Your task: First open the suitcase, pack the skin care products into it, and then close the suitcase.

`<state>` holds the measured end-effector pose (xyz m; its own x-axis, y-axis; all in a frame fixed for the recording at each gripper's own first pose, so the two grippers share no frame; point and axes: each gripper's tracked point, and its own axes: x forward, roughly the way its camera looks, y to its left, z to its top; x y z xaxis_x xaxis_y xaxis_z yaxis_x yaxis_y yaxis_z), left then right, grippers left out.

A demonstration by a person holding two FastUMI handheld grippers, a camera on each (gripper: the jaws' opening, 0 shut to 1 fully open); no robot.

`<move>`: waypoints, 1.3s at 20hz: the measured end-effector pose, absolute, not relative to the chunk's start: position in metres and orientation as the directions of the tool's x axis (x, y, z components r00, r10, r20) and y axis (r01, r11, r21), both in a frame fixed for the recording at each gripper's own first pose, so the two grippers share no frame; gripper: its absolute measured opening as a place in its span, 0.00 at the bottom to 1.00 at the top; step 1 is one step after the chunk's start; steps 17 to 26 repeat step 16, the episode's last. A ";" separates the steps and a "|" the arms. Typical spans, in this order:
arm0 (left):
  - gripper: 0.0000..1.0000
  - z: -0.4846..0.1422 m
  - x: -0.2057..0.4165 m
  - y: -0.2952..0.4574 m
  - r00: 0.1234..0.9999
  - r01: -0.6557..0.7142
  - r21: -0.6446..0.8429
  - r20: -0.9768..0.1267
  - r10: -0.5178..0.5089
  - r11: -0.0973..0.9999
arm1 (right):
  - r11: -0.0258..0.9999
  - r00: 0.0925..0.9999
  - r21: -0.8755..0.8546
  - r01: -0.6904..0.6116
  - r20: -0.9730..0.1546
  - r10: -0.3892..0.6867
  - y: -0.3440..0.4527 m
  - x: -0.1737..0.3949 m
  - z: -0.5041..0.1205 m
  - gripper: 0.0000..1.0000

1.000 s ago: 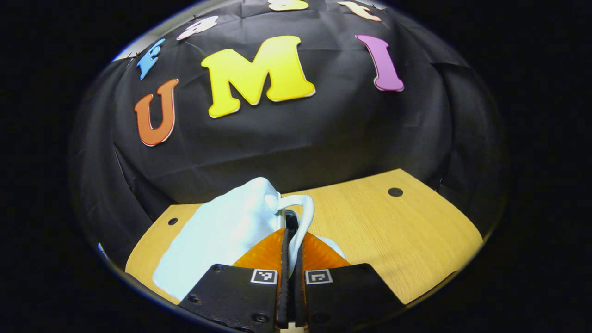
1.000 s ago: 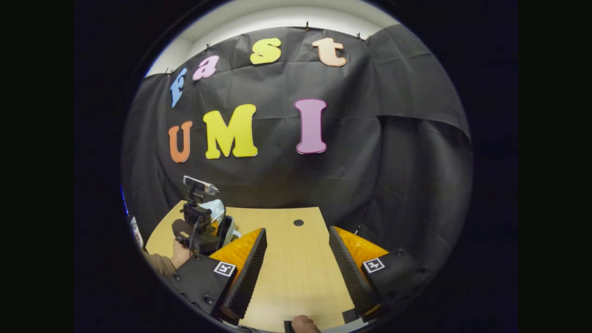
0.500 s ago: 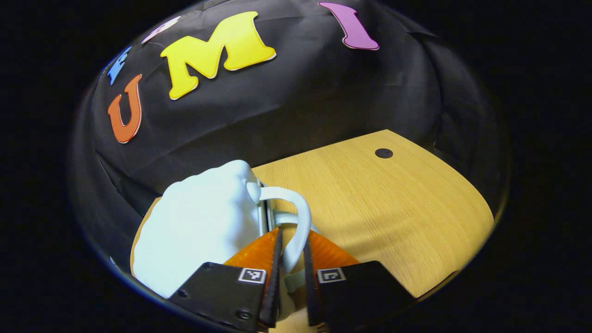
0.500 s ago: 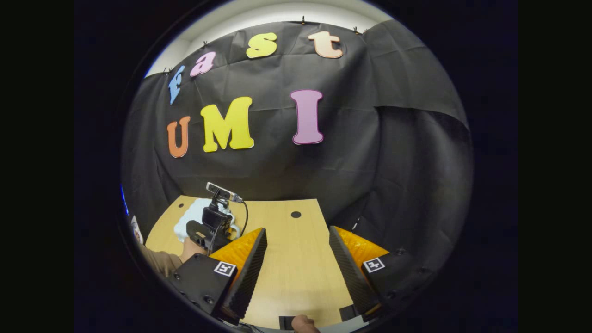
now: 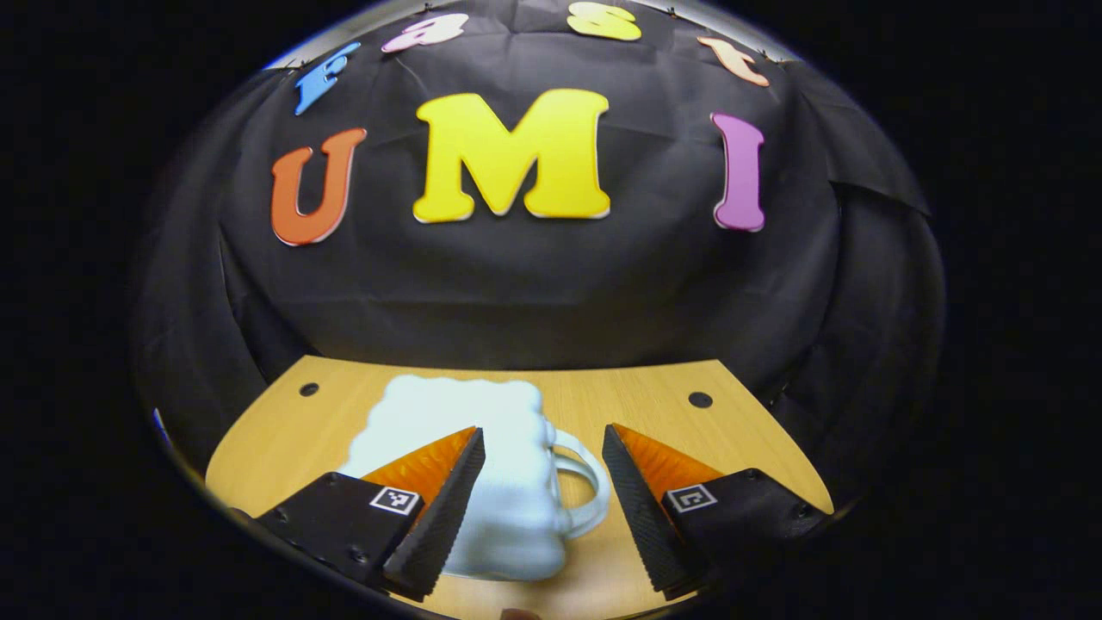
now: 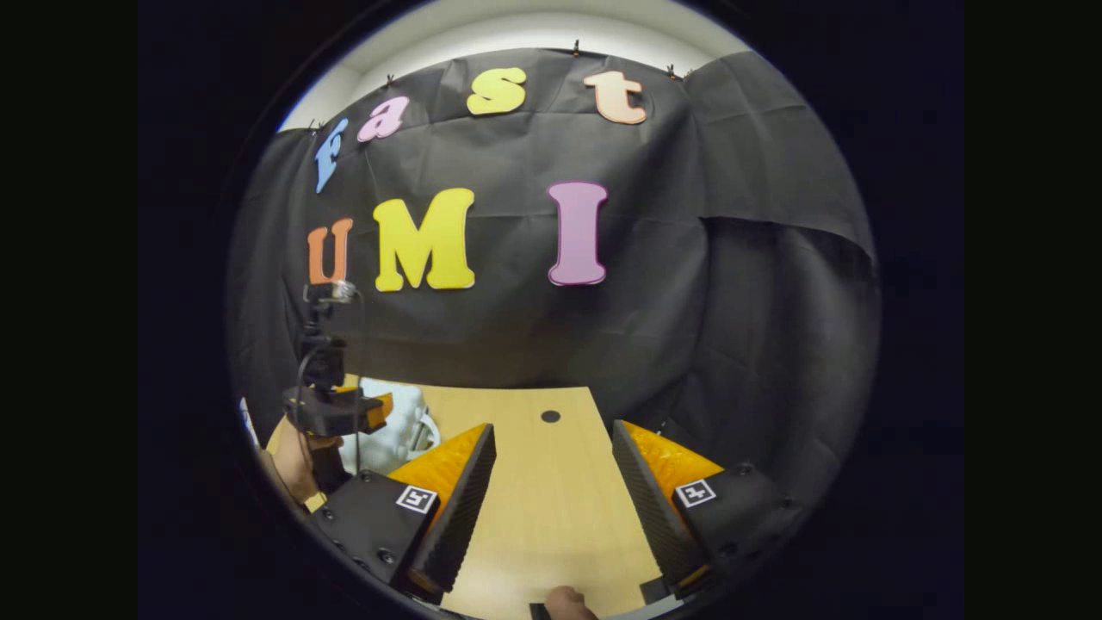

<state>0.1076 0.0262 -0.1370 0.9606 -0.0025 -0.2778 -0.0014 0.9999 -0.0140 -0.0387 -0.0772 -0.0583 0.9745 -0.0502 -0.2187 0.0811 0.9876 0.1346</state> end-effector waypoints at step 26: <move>0.99 -0.039 -0.034 0.122 0.994 0.001 0.011 -0.111 0.000 1.000 | 0.986 0.982 0.047 -0.161 -0.096 0.165 0.144 0.002 -0.004 0.82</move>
